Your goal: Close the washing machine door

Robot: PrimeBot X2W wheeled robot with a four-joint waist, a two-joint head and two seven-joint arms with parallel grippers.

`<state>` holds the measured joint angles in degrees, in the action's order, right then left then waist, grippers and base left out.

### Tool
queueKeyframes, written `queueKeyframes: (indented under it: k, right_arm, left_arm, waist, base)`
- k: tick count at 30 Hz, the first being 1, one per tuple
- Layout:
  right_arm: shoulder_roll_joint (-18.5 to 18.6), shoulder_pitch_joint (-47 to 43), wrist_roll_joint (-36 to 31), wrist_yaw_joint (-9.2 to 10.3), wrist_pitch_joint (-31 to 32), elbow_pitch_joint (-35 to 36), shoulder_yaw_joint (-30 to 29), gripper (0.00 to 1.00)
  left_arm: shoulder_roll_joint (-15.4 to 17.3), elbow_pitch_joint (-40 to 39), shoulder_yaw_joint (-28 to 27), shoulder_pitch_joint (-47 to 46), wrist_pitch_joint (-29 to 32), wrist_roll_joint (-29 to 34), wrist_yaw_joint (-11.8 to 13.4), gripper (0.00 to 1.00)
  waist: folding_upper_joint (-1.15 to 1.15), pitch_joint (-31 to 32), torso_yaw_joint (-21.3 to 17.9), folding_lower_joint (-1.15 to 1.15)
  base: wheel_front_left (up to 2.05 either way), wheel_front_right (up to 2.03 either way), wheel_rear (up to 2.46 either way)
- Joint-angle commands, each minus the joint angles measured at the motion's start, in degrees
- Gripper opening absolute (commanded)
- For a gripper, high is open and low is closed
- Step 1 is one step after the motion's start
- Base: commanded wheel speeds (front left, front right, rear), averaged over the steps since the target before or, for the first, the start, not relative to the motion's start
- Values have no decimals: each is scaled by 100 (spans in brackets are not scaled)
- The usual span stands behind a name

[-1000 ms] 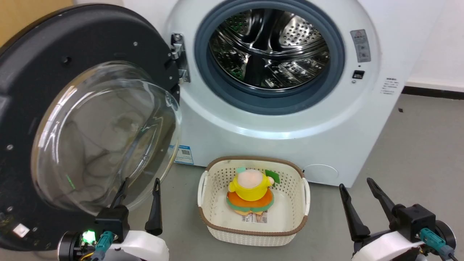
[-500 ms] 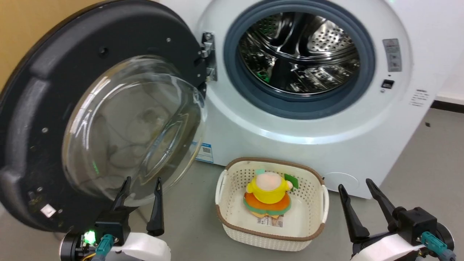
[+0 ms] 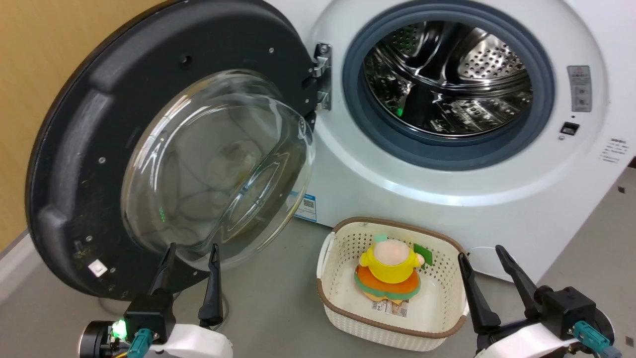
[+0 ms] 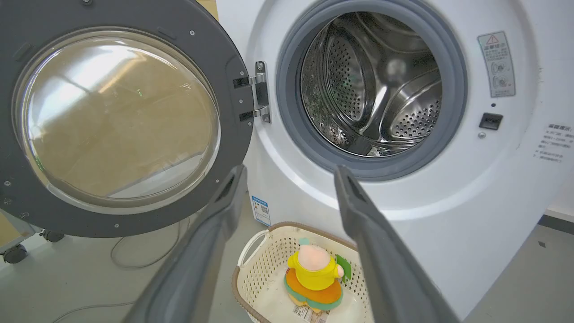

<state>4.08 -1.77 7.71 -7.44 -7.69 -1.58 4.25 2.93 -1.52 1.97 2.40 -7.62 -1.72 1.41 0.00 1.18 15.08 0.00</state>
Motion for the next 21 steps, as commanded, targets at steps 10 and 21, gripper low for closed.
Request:
queueKeyframes:
  k: [10, 21]
  right_arm:
    - [121, 87, 203, -3, -158, -103, 202, 100]
    - [172, 197, 376, -3, -289, -195, 401, 100]
  left_arm:
    - [-3, -135, 6, 125, -164, -83, 117, 100]
    - [-3, -259, -8, 235, -296, -119, 199, 100]
  waist:
    - [0, -53, 298, 0]
    - [0, -62, 568, 0]
  base:
    - [0, 0, 0]
    - [0, 0, 0]
